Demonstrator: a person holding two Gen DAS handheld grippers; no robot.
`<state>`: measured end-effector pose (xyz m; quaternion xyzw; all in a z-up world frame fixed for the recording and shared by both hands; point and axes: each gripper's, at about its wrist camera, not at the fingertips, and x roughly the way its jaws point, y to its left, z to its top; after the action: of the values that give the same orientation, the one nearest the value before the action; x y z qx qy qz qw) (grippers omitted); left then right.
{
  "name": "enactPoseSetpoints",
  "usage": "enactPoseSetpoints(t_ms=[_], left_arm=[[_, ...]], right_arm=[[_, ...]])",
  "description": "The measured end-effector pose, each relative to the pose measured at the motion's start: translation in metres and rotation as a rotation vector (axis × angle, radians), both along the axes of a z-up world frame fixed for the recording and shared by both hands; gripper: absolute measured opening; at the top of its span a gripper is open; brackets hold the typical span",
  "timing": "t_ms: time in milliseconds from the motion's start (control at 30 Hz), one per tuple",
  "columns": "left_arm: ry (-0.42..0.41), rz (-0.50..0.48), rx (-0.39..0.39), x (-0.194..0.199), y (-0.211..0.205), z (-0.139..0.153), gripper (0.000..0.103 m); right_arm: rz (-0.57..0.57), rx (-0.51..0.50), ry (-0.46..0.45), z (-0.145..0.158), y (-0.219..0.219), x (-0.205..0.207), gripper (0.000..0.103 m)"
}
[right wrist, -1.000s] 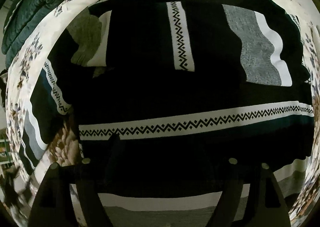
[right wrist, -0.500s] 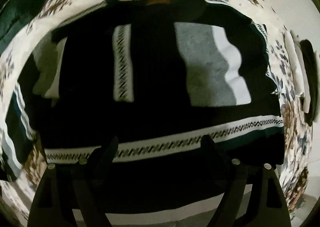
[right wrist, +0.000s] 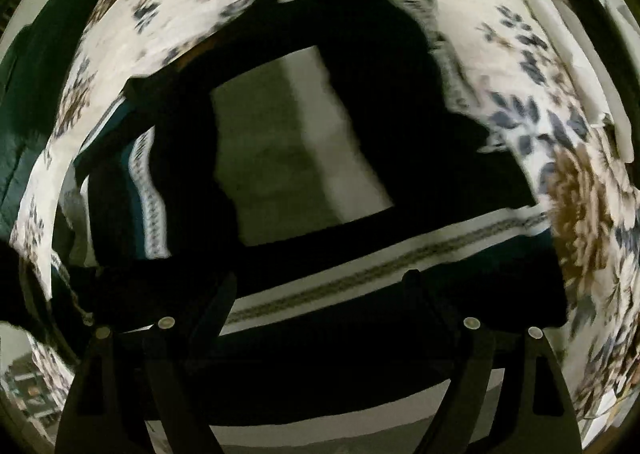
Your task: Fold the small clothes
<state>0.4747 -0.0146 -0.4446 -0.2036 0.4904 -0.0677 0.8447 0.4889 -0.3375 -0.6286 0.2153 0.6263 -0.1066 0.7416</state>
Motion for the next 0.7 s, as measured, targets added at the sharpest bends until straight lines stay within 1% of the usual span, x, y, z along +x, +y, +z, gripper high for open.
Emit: enactPoseSetpoints(t_ms=[67,133,167,200,233,267,300,333,367,400,467,567,667,700], left_arm=[[0.004,-0.070,-0.015,0.004,-0.055,0.003,0.007],[0.003,-0.109,-0.020,0.007,-0.085,0.008,0.008],[-0.005,-0.136,-0.025,0.006,-0.101,0.011,0.012],[-0.007,-0.145,-0.011,0.005,-0.107,0.014,0.018],[-0.016,-0.148,0.022,0.004,-0.112,0.017,0.024],[-0.040,-0.147,0.045,0.001,-0.110,0.021,0.036],[-0.060,-0.136,0.067,0.001,-0.105,0.024,0.051],[-0.079,-0.115,0.108,-0.002,-0.095,0.027,0.065],[-0.088,-0.093,0.152,-0.002,-0.082,0.027,0.095],[-0.091,-0.075,0.183,-0.005,-0.074,0.026,0.103],[-0.079,-0.005,0.274,-0.008,-0.041,0.020,0.103],[-0.015,0.088,0.391,-0.014,0.007,0.006,0.103],[0.043,0.160,0.450,-0.023,0.042,-0.007,0.103],[0.057,0.189,0.475,-0.028,0.053,-0.009,0.103]], right_arm=[[-0.016,0.008,-0.002,-0.001,-0.023,-0.001,0.086],[-0.039,0.027,-0.001,-0.002,-0.044,-0.003,0.086],[-0.050,0.039,-0.001,-0.001,-0.055,-0.005,0.086],[-0.057,0.053,-0.004,0.000,-0.066,-0.008,0.086],[-0.059,0.071,-0.007,0.001,-0.075,-0.010,0.086],[-0.058,0.097,-0.013,0.003,-0.081,-0.010,0.086],[-0.055,0.126,-0.021,0.006,-0.084,-0.009,0.086],[-0.048,0.156,-0.028,0.008,-0.088,-0.009,0.086],[-0.039,0.208,-0.039,0.010,-0.090,-0.007,0.086],[-0.032,0.241,-0.048,0.012,-0.083,-0.001,0.086],[0.004,0.315,-0.070,0.013,-0.075,0.009,0.086],[0.066,0.357,-0.088,0.007,-0.050,0.037,0.086],[0.124,0.348,-0.084,-0.008,-0.022,0.066,0.086],[0.142,0.355,-0.078,-0.015,-0.012,0.077,0.083]])
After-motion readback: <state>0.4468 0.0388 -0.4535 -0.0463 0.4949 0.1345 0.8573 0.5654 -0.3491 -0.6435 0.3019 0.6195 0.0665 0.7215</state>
